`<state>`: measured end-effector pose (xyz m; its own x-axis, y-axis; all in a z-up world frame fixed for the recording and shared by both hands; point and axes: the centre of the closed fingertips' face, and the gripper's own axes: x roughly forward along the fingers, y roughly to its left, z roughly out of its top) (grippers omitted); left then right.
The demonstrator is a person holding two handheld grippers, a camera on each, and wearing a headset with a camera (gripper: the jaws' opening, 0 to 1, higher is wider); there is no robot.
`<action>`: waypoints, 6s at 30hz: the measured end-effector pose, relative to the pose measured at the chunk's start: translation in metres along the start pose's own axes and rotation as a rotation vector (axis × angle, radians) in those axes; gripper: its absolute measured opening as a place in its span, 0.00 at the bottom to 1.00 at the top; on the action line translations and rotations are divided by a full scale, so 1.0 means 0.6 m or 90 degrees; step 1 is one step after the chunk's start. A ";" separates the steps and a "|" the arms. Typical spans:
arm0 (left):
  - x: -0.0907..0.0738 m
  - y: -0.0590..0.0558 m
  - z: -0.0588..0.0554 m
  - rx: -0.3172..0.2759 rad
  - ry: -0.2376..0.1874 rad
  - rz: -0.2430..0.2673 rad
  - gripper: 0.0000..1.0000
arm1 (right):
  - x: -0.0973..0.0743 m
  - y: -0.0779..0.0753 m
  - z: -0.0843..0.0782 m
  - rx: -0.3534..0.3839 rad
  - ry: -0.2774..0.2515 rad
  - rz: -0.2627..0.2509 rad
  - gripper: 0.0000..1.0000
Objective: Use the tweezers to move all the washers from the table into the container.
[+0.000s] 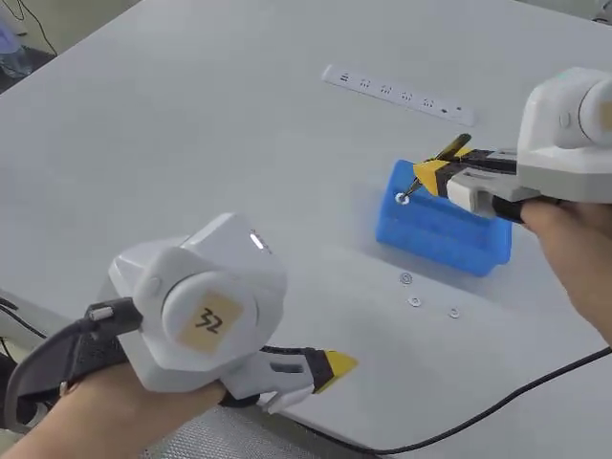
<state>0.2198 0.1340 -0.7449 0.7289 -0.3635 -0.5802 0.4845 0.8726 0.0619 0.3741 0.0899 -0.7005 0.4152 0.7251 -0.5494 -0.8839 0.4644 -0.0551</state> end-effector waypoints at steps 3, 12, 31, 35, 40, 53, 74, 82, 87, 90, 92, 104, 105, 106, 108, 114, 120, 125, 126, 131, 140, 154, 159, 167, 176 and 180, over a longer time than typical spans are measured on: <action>-0.001 0.001 -0.002 0.002 0.004 0.002 0.95 | -0.002 -0.007 0.005 -0.002 -0.003 -0.006 0.03; -0.002 0.003 0.000 0.002 0.003 0.003 0.95 | 0.003 -0.033 0.005 -0.004 0.004 -0.019 0.03; 0.001 0.004 0.000 0.003 0.007 0.001 0.94 | 0.032 -0.068 -0.041 0.007 0.044 -0.033 0.03; 0.004 0.003 -0.004 0.011 0.013 0.002 0.94 | 0.038 -0.074 -0.053 0.012 0.047 -0.030 0.03; 0.004 0.003 -0.007 0.010 0.016 0.000 0.94 | 0.057 -0.081 -0.074 0.022 0.061 -0.028 0.03; 0.012 -0.001 -0.014 0.003 0.019 -0.009 0.93 | 0.085 -0.081 -0.111 0.035 0.089 -0.025 0.04; 0.017 -0.006 -0.025 0.013 0.037 -0.014 0.92 | 0.115 -0.091 -0.150 0.030 0.125 -0.028 0.04; 0.018 -0.007 -0.024 0.018 0.041 -0.015 0.91 | 0.114 -0.091 -0.147 0.024 0.121 -0.028 0.04; 0.018 -0.007 -0.022 0.020 0.040 -0.015 0.91 | 0.114 -0.091 -0.146 0.026 0.118 -0.029 0.04; 0.018 -0.008 -0.022 0.019 0.038 -0.015 0.91 | 0.113 -0.095 -0.147 0.039 0.115 -0.032 0.04; 0.017 -0.009 -0.022 0.020 0.039 -0.015 0.91 | 0.112 -0.096 -0.147 0.043 0.116 -0.034 0.04; 0.013 -0.001 -0.012 0.031 0.031 -0.008 0.91 | 0.089 -0.099 -0.126 0.055 0.096 -0.041 0.04; 0.013 -0.001 -0.010 0.031 0.029 -0.008 0.91 | 0.082 -0.098 -0.121 0.056 0.090 -0.043 0.04; 0.012 -0.002 -0.009 0.031 0.028 -0.008 0.91 | 0.077 -0.096 -0.117 0.056 0.085 -0.045 0.04; 0.012 -0.003 -0.007 0.034 0.025 -0.008 0.91 | 0.069 -0.093 -0.108 0.057 0.073 -0.045 0.04; 0.010 -0.008 -0.009 0.035 0.025 -0.009 0.92 | 0.044 -0.078 -0.075 0.041 0.045 -0.042 0.04; 0.007 -0.006 -0.010 0.034 0.024 -0.006 0.92 | 0.025 -0.059 -0.050 0.017 0.024 -0.043 0.04; 0.007 -0.005 -0.009 0.037 0.023 -0.003 0.92 | 0.008 -0.041 -0.048 0.015 0.017 -0.035 0.04; 0.007 -0.005 -0.009 0.036 0.022 -0.004 0.92 | 0.004 -0.037 -0.047 0.016 0.016 -0.035 0.04; 0.008 -0.008 -0.010 0.035 0.022 -0.005 0.92 | -0.005 -0.019 -0.062 0.015 0.025 -0.031 0.04; 0.009 -0.011 -0.014 0.035 0.026 -0.008 0.91 | 0.001 0.008 -0.103 0.046 0.050 -0.017 0.04; 0.010 -0.008 -0.018 0.031 0.032 -0.007 0.91 | 0.034 0.004 -0.170 0.052 0.113 -0.009 0.04; 0.012 -0.012 -0.018 0.033 0.033 -0.011 0.91 | 0.038 0.000 -0.176 0.051 0.120 -0.010 0.04; 0.011 -0.010 -0.021 0.036 0.038 -0.009 0.91 | 0.045 -0.002 -0.195 0.067 0.133 -0.008 0.05; 0.015 -0.013 -0.022 0.041 0.041 -0.013 0.91 | 0.044 -0.002 -0.195 0.069 0.121 -0.015 0.04; 0.018 -0.016 -0.022 0.043 0.042 -0.016 0.91 | 0.044 -0.001 -0.195 0.061 0.113 -0.020 0.04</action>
<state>0.2165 0.1262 -0.7627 0.6839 -0.3601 -0.6345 0.5346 0.8392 0.1000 0.3606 0.0489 -0.8126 0.3907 0.6126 -0.6871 -0.8431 0.5378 0.0001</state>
